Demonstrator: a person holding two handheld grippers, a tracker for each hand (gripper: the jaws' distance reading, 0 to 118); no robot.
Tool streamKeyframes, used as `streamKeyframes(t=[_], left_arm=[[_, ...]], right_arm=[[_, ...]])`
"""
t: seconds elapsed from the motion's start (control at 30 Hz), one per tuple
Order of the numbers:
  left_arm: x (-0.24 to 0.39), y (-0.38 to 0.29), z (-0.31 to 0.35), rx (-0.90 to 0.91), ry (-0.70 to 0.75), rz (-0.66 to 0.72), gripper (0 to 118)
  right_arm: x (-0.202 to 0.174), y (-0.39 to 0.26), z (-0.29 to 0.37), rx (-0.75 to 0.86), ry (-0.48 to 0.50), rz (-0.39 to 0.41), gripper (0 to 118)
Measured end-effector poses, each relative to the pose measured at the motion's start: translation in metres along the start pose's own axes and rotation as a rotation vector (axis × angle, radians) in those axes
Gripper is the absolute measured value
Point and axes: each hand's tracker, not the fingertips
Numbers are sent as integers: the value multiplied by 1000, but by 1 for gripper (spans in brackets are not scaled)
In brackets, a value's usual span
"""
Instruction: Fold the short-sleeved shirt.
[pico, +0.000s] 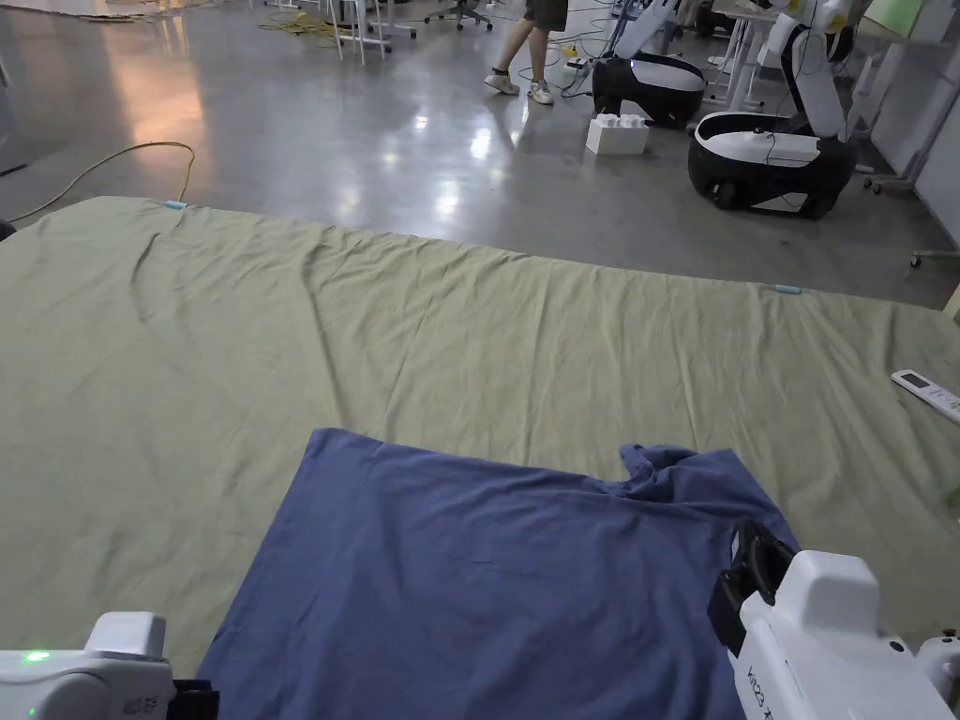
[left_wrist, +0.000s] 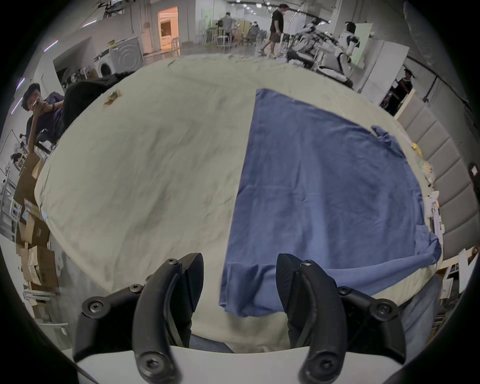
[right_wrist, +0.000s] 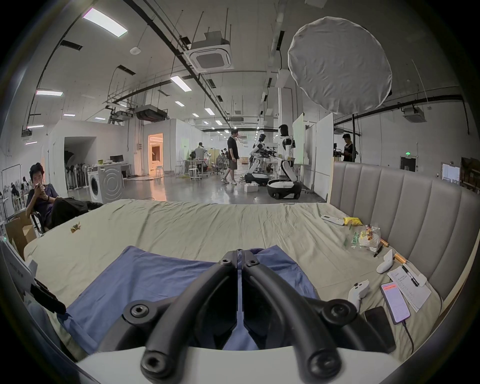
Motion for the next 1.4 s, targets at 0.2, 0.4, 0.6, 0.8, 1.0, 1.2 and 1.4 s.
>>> streamKeyframes(t=[0.2,0.4,0.6,0.8,1.0,1.2,1.4], left_arm=[[-5,-15,-32,-42,0,-24,58],[6,-20,-12,-9,-15,-82,15],[4,-25,-9,14,-31,-91,8],[0,-25,-4,34,-54,-92,7],[1,-23,-7,36,-52,-99,7],[1,-24,-12,29,-56,-92,7],[3,-24,-13,27,-55,-92,7]], right_arm=[[3,-9,3,-36,1,0,3],[13,-18,8,-63,-12,1,3],[44,-20,19,-174,-14,-26,4],[95,-43,27,-419,-61,43,19],[120,-93,25,-706,-112,27,64],[117,-127,17,-826,-74,-24,64],[112,-148,-1,-927,-61,-62,31]])
